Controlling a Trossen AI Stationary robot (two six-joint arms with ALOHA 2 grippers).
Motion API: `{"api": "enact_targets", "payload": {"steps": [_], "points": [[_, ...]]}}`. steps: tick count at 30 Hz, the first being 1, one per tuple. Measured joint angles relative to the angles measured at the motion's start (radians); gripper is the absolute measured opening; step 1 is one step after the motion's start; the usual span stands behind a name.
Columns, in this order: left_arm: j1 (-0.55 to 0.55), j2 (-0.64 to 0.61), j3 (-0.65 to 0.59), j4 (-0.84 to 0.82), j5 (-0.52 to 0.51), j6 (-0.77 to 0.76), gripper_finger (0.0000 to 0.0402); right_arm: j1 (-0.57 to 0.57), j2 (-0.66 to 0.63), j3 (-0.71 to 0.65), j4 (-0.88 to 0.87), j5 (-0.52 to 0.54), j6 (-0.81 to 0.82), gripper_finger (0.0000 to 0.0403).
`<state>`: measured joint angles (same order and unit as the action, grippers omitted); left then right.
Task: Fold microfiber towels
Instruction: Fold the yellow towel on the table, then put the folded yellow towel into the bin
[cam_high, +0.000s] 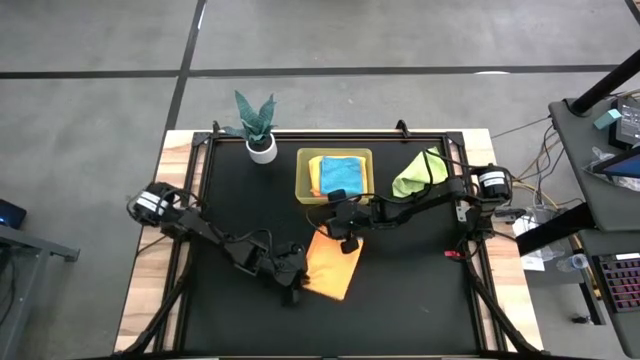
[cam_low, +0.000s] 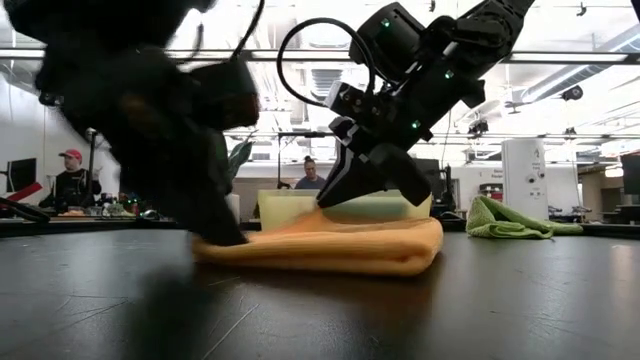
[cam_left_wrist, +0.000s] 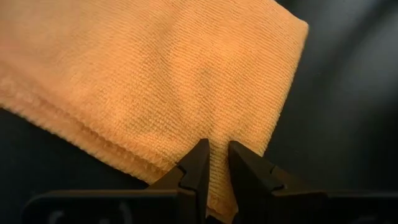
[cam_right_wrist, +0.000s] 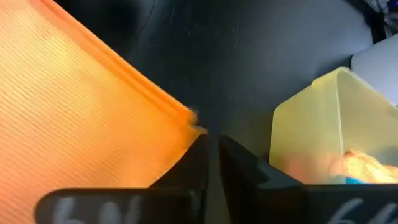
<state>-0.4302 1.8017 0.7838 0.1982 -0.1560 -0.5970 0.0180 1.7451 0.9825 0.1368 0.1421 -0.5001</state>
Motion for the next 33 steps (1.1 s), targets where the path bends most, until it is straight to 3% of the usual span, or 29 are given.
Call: {"api": "enact_targets", "payload": {"steps": [4,13,18,21,29,33], "points": [[-0.012,-0.039,-0.003,-0.022,0.040,0.001,0.0049,0.002,0.000,0.000,0.016,0.000,-0.017,0.0013],[-0.009,-0.094,-0.004,-0.026,0.031,0.001,0.0049,0.014,-0.059,-0.001,-0.050,0.000,-0.009,0.0009],[-0.009,-0.095,-0.002,-0.034,0.026,0.001,0.0049,0.047,-0.151,-0.001,-0.166,-0.004,0.054,0.0009],[-0.009,-0.103,0.000,-0.034,0.024,0.000,0.0049,0.063,-0.213,-0.001,-0.255,-0.018,0.176,0.0009],[-0.018,-0.135,0.050,-0.023,0.010,-0.027,0.0049,0.074,-0.332,-0.009,-0.531,-0.268,0.501,0.0015],[-0.037,-0.135,0.086,-0.027,-0.008,-0.028,0.0049,0.112,-0.362,-0.045,-0.577,-0.307,0.596,0.0040]]}}
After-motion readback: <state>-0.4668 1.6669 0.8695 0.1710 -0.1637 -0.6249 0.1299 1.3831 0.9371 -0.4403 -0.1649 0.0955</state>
